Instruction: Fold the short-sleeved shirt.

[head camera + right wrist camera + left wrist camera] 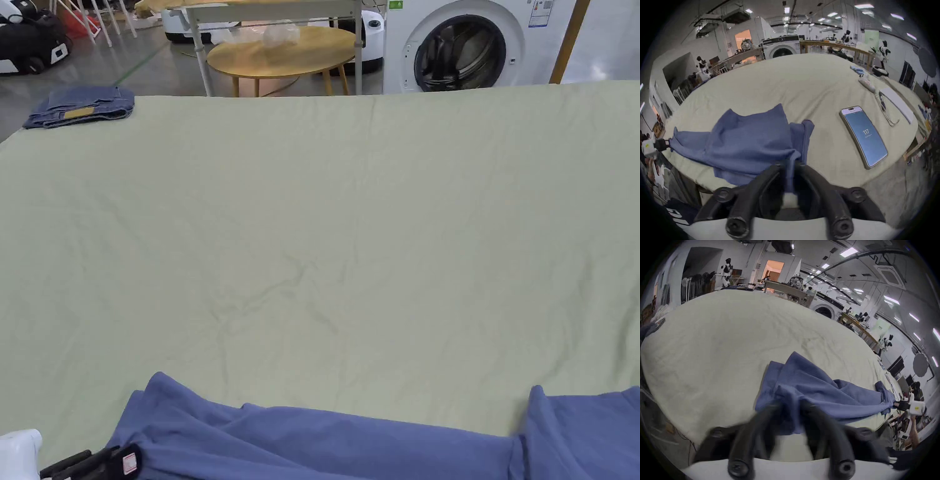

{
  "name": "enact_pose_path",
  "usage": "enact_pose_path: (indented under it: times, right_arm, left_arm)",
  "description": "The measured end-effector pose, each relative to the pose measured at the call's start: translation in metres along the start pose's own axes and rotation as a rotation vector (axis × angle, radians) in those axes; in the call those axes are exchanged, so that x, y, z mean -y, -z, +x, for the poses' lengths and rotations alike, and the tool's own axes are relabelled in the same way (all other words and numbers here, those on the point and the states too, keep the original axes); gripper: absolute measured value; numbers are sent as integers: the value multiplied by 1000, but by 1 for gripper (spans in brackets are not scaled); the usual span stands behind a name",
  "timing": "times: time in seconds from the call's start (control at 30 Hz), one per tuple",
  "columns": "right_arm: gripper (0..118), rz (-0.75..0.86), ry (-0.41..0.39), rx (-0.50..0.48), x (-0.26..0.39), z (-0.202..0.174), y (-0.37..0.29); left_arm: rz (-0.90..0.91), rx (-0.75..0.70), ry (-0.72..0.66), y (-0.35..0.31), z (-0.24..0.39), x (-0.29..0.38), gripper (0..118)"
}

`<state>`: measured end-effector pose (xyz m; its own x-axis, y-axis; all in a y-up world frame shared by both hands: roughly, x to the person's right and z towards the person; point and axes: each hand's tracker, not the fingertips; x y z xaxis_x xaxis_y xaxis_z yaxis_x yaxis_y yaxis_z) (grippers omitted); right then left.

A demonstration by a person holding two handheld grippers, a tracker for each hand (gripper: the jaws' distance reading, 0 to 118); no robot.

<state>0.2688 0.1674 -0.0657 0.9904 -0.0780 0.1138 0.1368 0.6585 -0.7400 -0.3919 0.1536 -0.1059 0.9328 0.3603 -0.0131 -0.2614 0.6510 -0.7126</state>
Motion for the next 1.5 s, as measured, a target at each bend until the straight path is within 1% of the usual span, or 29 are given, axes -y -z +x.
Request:
enact_pose_path:
  times: [0.03,0.07,0.1,0.13,0.2,0.27,0.3,0.33,0.43,0.53,0.57,0.6,0.63,0.67,0.7,0.73,0.8,0.83,0.87,0.97,1.1,1.13,1.17,1.2,1.23,1.27,1.3,1.4,1.5]
  right_arm:
    - [28,-3,0,13,1,-1,1]
    - [44,-11,1,34,1,-6,0]
    - [52,-15,7,32,1,-5,-2]
    - [53,-5,20,32,1,-3,-6]
    - [53,36,81,7,-7,0,-22]
    - [53,127,109,-6,-20,-4,-40]
    - [53,168,111,-27,-29,-8,-48]
    - [53,208,108,-42,-36,-9,-55]
    - [53,326,72,-99,-61,-29,-72]
    - [51,400,46,-167,-77,-48,-80]
    - [47,420,35,-192,-81,-54,-81]
    - [40,438,25,-205,-84,-64,-83]
    - [26,439,18,-210,-85,-69,-83]
    - [16,446,5,-218,-87,-74,-82]
    - [6,435,-4,-223,-89,-78,-80]
    - [0,416,-1,-229,-91,-82,-77]
    - [0,395,12,-255,-91,-86,-73]
    - [0,394,14,-271,-90,-87,-72]
    - [0,387,12,-278,-89,-86,-69]
    - [0,379,1,-274,-85,-87,-69]
    - [0,360,9,-286,-79,-81,-68]
    - [0,345,17,-284,-77,-80,-66]
    - [0,333,24,-282,-76,-77,-64]
    - [0,317,34,-283,-73,-75,-62]
    - [0,304,42,-283,-71,-73,-60]
    - [0,291,51,-285,-69,-70,-57]
    - [0,280,56,-287,-66,-69,-56]
    - [0,258,64,-289,-61,-66,-53]
    - [0,242,74,-289,-58,-63,-49]
  left_arm:
    - [1,-7,-1,0,0,0,36]
    - [11,-28,3,-2,2,0,45]
    - [31,-66,29,-9,3,-5,46]
    - [47,-78,54,-15,6,-8,48]
    - [116,-70,89,-32,16,-18,48]
    - [194,-25,103,-54,29,-30,48]
    - [226,-8,115,-63,38,-38,48]
    - [251,-25,123,-70,49,-47,48]
    - [342,-22,175,-88,84,-64,48]
    - [412,0,239,-100,120,-74,48]
    - [431,8,265,-102,129,-76,48]
    - [442,19,290,-103,137,-76,47]
    - [446,32,317,-104,144,-75,39]
    - [450,45,346,-104,151,-75,26]
    - [433,64,367,-103,156,-75,8]
    - [411,89,379,-103,160,-77,0]
    - [433,78,371,-104,168,-72,0]
    - [434,99,370,-105,166,-73,0]
    - [404,147,340,-105,164,-75,0]
    - [401,183,215,-110,142,-82,0]
    - [281,126,74,-101,87,-94,0]
    - [229,156,35,-95,67,-95,13]
    - [175,201,-6,-84,43,-95,39]
    - [117,232,-72,-73,23,-92,60]
    - [75,264,-126,-64,7,-87,59]
    - [53,288,-180,-53,-9,-82,60]
    - [19,284,-218,-41,-21,-79,60]
    - [-43,211,-229,-11,-50,-68,60]
    - [-122,322,-291,23,-72,-56,60]
